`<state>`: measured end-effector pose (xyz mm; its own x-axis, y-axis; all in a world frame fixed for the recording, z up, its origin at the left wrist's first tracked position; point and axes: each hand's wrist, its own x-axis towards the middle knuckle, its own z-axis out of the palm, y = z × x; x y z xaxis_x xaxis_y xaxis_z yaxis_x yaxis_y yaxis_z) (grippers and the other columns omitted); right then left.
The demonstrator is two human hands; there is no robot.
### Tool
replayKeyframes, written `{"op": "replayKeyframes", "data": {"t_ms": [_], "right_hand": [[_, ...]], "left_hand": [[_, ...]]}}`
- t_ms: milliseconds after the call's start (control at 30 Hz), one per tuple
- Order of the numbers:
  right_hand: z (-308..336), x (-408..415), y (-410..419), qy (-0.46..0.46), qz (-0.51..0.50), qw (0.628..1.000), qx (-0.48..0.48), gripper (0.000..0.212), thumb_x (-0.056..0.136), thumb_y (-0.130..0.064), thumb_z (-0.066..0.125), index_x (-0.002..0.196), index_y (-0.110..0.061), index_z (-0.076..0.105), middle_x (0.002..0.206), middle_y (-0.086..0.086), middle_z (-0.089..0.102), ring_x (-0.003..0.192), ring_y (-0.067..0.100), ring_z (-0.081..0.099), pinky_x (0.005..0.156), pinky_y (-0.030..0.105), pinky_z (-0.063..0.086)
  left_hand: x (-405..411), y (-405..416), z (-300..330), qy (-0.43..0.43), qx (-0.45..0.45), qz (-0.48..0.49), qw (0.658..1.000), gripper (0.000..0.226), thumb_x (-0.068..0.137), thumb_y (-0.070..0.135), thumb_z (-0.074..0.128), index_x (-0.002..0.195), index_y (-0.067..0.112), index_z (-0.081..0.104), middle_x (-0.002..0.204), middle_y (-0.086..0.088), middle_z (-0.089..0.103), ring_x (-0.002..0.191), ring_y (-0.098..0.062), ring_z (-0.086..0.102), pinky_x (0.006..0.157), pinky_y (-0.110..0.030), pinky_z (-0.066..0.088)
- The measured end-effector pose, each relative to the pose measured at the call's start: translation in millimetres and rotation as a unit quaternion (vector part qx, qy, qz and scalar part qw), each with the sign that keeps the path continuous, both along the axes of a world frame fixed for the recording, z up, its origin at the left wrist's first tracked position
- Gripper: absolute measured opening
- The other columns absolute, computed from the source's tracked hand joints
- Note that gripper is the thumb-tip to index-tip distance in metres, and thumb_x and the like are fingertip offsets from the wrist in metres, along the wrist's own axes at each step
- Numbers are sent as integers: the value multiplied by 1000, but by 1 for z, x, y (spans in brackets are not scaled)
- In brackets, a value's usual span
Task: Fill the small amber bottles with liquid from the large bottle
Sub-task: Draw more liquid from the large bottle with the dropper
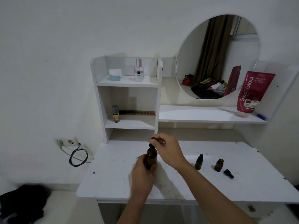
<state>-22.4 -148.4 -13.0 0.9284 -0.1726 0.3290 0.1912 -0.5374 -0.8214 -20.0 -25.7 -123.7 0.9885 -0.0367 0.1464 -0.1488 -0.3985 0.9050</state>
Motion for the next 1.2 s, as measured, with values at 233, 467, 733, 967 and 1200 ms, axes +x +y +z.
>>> {"op": "replayKeyframes", "data": {"t_ms": [233, 467, 733, 967, 1200], "right_hand": [[41, -18, 4, -90, -22, 985, 143, 13, 98, -17, 67, 108, -15, 75, 97, -7, 78, 92, 2, 73, 85, 13, 54], [50, -52, -33, -120, -50, 980, 149, 14, 98, -18, 67, 110, -18, 75, 99, -11, 77, 95, -1, 71, 85, 12, 54], [30, -107, -134, -112, -168, 973, 116, 13, 97, -22, 69, 108, -27, 74, 99, -15, 76, 95, -4, 70, 84, 12, 53], [8, -132, -196, -99, -234, 962, 96, 11, 97, -22, 68, 106, -21, 75, 93, -12, 77, 90, -3, 72, 85, 14, 55], [0, -132, -222, -115, -226, 961, 113, 12, 98, -18, 67, 106, -21, 75, 93, -9, 78, 92, 1, 73, 84, 10, 54]], "left_hand": [[-4, 0, 4, -12, 11, 3, 1000, 42, 93, 36, 71, 130, 31, 52, 119, 16, 63, 110, -12, 62, 94, -25, 49], [-22, 0, 9, -16, -2, 50, 999, 66, 82, 30, 84, 134, 18, 45, 128, 4, 49, 118, -17, 54, 99, -26, 47], [-76, -64, 4, -72, 67, -43, 994, 40, 86, 41, 77, 112, 34, 47, 113, 14, 51, 101, -6, 55, 84, -16, 48], [-91, -155, 5, -93, 83, -197, 973, 43, 99, 43, 58, 139, 31, 47, 138, 17, 49, 124, -2, 50, 107, -23, 43], [-79, -212, 17, -54, 71, -176, 980, 62, 103, 43, 51, 157, 21, 30, 160, 9, 36, 146, -10, 36, 117, -23, 31]]}}
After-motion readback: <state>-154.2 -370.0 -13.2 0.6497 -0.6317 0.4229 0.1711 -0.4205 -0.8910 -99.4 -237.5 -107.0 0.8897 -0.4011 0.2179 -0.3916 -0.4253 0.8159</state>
